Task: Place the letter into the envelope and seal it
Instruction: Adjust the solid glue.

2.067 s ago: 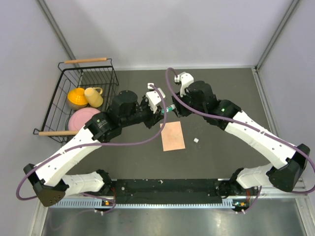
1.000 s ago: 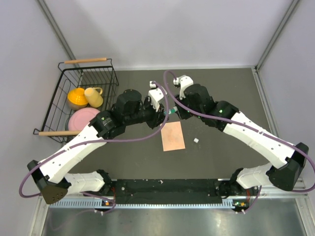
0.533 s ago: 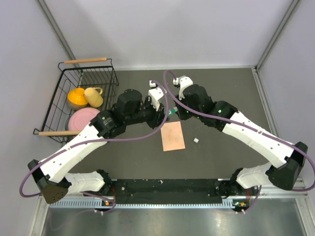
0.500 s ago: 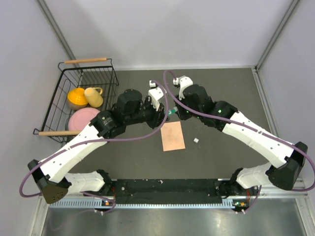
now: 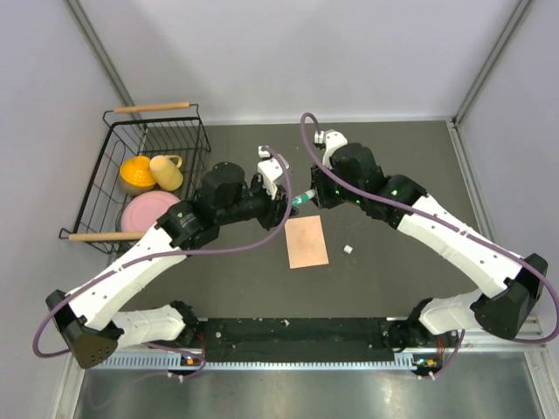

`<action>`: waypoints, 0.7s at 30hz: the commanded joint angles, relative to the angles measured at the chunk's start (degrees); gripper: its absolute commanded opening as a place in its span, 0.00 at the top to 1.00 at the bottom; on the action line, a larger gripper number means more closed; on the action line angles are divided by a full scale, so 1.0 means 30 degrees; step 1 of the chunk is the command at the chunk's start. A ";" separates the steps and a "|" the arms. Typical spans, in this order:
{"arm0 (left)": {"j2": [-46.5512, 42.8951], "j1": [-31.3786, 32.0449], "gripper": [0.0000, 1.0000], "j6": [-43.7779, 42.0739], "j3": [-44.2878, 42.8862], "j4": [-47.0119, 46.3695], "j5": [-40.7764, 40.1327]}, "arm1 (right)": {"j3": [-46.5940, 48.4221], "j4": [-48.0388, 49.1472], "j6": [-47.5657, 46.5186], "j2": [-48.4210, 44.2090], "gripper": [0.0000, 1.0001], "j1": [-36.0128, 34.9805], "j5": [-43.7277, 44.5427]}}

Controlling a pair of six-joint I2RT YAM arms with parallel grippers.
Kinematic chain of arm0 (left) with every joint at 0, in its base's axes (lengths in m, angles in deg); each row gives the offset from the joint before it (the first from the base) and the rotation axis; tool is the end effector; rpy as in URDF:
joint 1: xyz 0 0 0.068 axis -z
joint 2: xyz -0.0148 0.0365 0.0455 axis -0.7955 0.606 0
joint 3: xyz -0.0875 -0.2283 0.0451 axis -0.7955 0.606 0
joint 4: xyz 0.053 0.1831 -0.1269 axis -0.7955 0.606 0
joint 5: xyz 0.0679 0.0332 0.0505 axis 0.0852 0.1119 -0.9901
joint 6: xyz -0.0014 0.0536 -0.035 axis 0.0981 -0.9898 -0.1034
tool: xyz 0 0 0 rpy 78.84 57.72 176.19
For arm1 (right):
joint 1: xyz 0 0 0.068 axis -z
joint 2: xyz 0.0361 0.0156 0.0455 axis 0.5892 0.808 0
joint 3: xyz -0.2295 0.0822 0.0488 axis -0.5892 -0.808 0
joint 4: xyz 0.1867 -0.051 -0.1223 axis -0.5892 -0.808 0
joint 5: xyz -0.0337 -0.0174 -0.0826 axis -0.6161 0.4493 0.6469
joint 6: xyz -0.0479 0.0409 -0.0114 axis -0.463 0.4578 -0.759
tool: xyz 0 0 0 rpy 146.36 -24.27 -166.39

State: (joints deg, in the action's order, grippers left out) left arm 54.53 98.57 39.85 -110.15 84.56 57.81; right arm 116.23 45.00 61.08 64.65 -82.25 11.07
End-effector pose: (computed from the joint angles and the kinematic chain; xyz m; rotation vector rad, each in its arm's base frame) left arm 0.1576 -0.1810 0.3624 0.9089 1.7927 -0.8083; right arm 0.1938 0.1948 0.3430 -0.5044 2.1460 0.5248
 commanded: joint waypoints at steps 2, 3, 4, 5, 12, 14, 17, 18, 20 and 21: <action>-0.2170 -0.0756 1.00 -0.0475 0.1855 -0.2738 0.1955 | -0.0683 0.1011 0.0187 -0.0959 0.63 0.1464 -0.1245; -0.2695 -0.0845 1.00 -0.0417 0.2090 -0.2888 0.2015 | -0.0802 0.1011 0.0013 -0.0989 0.61 0.1555 -0.1188; -0.2904 -0.1107 1.00 -0.0417 0.2499 -0.3005 0.2247 | -0.0920 0.1040 0.0011 -0.1047 0.58 0.1672 -0.1188; -0.3109 -0.1254 1.00 -0.0417 0.2706 -0.3238 0.2395 | -0.1124 0.1011 0.0011 -0.1135 0.53 0.1789 -0.1333; -0.4721 -0.2133 1.00 -0.0650 0.3967 -0.4325 0.3157 | -0.1594 0.1040 -0.1795 -0.1633 0.47 0.2842 -0.3263; -0.4926 -0.2542 1.00 -0.0535 0.4114 -0.4150 0.3767 | -0.1915 0.0720 -0.3000 -0.1750 0.43 0.3603 -0.4897; -0.5364 -0.4005 1.00 -0.0097 0.4465 -0.3915 0.5055 | -0.2878 -0.0040 -0.6073 -0.2160 0.27 0.4542 -0.6951; -0.5425 -0.4822 1.00 -0.0007 0.4611 -0.3886 0.5381 | -0.3290 -0.0682 -0.7591 -0.2306 0.24 0.4776 -0.7365; -0.5833 -0.5501 1.00 0.0255 0.5021 -0.3564 0.5706 | -0.4720 -0.1184 -0.9411 -0.2950 0.21 0.5012 -0.8069; -0.5980 -0.6113 1.00 0.0373 0.5197 -0.3534 0.5823 | -0.5251 -0.1332 -0.9770 -0.3126 0.21 0.5042 -0.7957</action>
State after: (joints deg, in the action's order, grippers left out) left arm 38.95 84.77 39.13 -96.49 75.80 70.86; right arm 105.98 45.02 44.62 58.60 -68.18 -6.20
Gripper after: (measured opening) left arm 0.270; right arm 0.782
